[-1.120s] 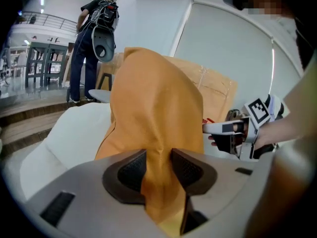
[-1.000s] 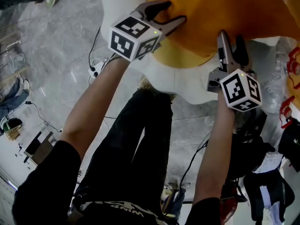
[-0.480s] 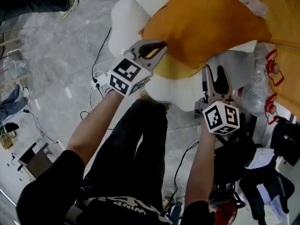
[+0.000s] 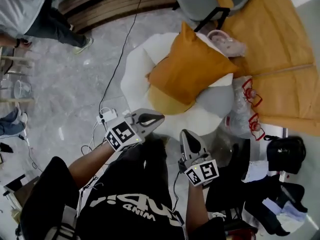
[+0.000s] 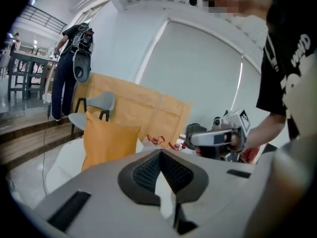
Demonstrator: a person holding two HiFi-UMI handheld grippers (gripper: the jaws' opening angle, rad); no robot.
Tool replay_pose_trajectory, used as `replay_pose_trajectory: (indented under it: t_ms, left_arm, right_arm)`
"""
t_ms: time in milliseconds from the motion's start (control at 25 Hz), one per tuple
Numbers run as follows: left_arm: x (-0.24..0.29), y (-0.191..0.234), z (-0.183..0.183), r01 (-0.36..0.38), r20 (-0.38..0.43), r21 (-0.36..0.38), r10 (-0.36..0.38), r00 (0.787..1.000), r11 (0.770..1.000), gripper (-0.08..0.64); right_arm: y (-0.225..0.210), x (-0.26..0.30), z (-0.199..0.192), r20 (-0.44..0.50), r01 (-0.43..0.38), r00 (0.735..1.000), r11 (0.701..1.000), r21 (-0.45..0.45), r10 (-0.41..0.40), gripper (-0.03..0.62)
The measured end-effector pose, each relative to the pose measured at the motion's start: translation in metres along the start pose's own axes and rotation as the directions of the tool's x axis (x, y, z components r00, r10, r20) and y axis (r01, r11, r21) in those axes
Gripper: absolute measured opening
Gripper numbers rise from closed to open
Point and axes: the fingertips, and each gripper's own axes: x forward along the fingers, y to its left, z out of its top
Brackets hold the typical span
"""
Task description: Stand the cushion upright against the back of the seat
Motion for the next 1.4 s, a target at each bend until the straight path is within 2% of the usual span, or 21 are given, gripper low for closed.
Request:
replay_pose_trajectory:
  t_ms: [240, 440, 560, 760, 960, 1120, 1400]
  left_arm:
    - [-0.057, -0.076, 0.049, 0.018, 0.037, 0.037, -0.019, 0.999, 0.999, 0.006]
    - [-0.087, -0.113, 0.075, 0.013, 0.076, 0.104, -0.021, 0.997, 0.995, 0.006]
    - [-0.092, -0.128, 0.088, 0.012, 0.111, 0.131, -0.027, 0.994, 0.991, 0.006]
    - [-0.092, -0.138, 0.104, 0.006, 0.164, 0.169, -0.034, 0.986, 0.986, 0.006]
    - [-0.097, -0.144, 0.115, 0.018, 0.182, 0.184, -0.052, 0.982, 0.983, 0.006]
    - [-0.1, -0.145, 0.12, 0.019, 0.201, 0.179, -0.055, 0.978, 0.984, 0.006]
    - [-0.108, -0.146, 0.128, 0.011, 0.223, 0.181, -0.052, 0.973, 0.984, 0.006]
  right_arm:
    - [0.06, -0.05, 0.045, 0.077, 0.03, 0.997, 0.999, 0.03, -0.032, 0.02]
    - [0.101, -0.069, 0.069, 0.116, 0.049, 0.992, 0.997, -0.053, -0.042, 0.02]
    - [0.115, -0.074, 0.072, 0.135, 0.053, 0.99, 0.996, -0.071, -0.043, 0.02]
    - [0.124, -0.071, 0.081, 0.166, 0.053, 0.985, 0.994, -0.094, -0.037, 0.02]
    - [0.129, -0.072, 0.09, 0.177, 0.052, 0.984, 0.993, -0.111, -0.031, 0.02]
    - [0.129, -0.073, 0.095, 0.19, 0.071, 0.981, 0.988, -0.137, -0.044, 0.02]
    - [0.137, -0.07, 0.099, 0.193, 0.043, 0.981, 0.99, -0.133, -0.017, 0.02]
